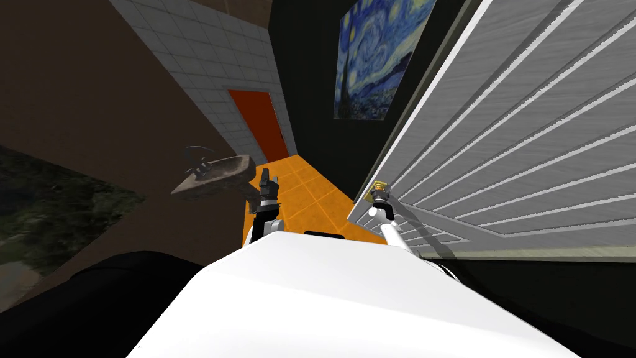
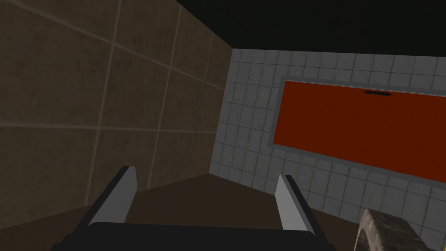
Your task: Pull the door open
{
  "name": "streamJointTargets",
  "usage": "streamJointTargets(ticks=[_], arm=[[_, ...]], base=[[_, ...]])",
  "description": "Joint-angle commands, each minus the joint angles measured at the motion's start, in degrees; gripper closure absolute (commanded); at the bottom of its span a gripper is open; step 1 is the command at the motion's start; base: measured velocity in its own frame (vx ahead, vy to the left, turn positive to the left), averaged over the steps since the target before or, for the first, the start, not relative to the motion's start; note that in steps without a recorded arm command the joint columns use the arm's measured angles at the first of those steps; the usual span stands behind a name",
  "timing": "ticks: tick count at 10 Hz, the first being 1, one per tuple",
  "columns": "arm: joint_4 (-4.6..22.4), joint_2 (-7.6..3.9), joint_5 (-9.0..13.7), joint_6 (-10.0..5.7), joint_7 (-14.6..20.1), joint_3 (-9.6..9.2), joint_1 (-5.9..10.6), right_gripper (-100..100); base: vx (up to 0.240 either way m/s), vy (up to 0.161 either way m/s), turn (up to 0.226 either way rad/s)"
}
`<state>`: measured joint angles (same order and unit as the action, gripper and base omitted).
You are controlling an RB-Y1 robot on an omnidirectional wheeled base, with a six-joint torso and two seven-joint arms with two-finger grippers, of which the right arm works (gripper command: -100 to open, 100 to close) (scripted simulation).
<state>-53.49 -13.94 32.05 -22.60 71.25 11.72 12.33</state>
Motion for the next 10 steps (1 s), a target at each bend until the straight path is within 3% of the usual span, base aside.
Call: streamJointTargets(ticks=[1,10], arm=[[0.0,0.0,0.0,0.0,0.0,0.0,0.0,100],[-2.94,-2.12,-0.53,0.55,4.35,-5.54,-2.39,100]], base=[[-0.096,-0.019,0.041],[-0.21,-0.043,0.114]])
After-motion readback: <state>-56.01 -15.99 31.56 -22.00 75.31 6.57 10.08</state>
